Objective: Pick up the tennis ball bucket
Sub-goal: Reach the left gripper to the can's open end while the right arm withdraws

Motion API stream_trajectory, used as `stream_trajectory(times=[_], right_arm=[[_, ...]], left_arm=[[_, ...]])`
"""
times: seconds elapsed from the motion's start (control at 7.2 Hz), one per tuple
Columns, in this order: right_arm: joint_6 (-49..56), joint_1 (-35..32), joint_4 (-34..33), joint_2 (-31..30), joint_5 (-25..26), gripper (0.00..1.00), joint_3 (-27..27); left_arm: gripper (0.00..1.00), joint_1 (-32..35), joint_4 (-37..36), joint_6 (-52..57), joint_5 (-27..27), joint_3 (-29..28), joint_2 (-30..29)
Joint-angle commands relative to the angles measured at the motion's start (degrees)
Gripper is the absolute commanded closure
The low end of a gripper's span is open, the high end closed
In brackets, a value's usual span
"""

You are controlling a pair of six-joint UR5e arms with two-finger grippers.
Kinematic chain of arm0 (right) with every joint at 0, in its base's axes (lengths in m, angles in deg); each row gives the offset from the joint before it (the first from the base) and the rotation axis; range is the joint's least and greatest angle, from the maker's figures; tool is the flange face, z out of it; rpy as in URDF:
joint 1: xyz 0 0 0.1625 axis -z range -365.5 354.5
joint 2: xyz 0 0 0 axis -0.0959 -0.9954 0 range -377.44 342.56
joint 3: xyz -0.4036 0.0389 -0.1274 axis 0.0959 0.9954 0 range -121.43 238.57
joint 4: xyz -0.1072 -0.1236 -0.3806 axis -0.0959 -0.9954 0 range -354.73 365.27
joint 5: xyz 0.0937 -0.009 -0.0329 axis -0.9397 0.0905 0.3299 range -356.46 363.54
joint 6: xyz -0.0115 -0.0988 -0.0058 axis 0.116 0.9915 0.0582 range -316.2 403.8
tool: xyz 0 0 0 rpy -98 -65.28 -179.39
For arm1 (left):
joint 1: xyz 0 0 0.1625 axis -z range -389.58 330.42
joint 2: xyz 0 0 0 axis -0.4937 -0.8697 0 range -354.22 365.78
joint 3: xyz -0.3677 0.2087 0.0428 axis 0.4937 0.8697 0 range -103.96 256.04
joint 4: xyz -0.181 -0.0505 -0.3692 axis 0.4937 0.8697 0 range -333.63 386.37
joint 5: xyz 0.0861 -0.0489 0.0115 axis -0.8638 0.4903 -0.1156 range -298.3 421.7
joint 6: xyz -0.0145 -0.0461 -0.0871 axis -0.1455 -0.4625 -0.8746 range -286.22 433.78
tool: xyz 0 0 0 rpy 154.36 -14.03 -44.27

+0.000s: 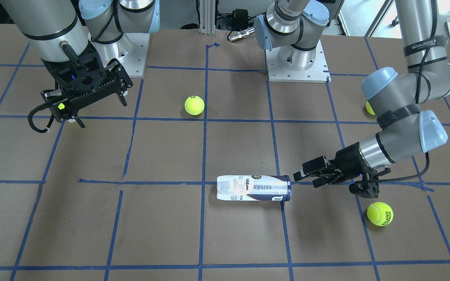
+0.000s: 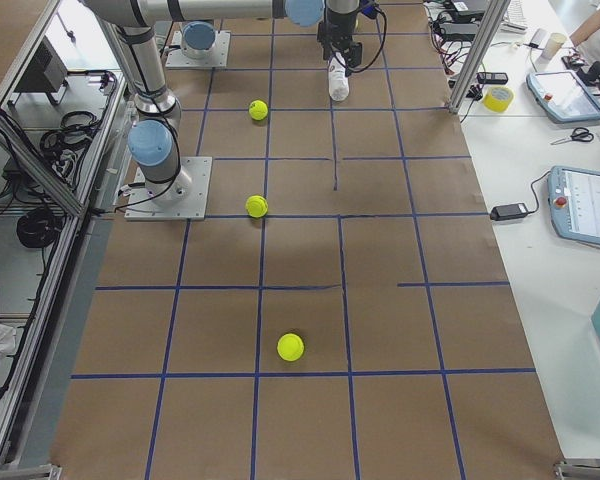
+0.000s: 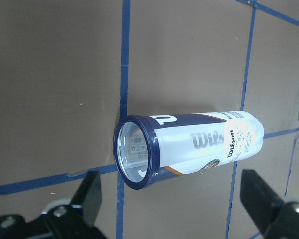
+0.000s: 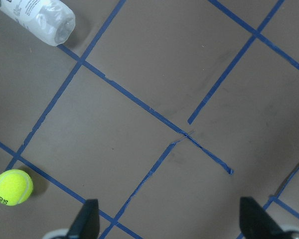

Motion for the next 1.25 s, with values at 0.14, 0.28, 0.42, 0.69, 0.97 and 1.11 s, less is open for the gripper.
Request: stream_trajectory(times=[0.14,0.28,0.42,0.69,0.97,1.11], right_arm=[[-16.6,-0.1,-0.3,-1.0,0.1,0.0,-0.3],[-20.6,-0.2,-0.1,-1.6,0.2,0.0,-0.2],[-22.6,-0.2,0.0,-2.0,0.5,0.0,-0.2],[-24.2,-0.2,0.1,-2.2,-0.1,0.0,-0.6],[-24.5,-0.2,0.2,-2.2,0.0,0.0,-0.6],[-24.7,-0.2,0.2,-2.3,-0.1,0.0,-0.6]], left_arm=[[0.0,2.6,-4.2,0.1,0.8,1.1,-2.8],[0.0,2.7,-4.6,0.2,1.6,1.7,-3.5],[0.0,2.7,-4.7,0.2,2.1,2.5,-3.9],[0.0,3.2,-4.8,0.2,2.3,3.1,-4.1],[0.02,3.5,-4.7,0.2,2.4,3.2,-4.1],[0.06,3.6,-4.7,0.2,3.6,3.2,-4.3]])
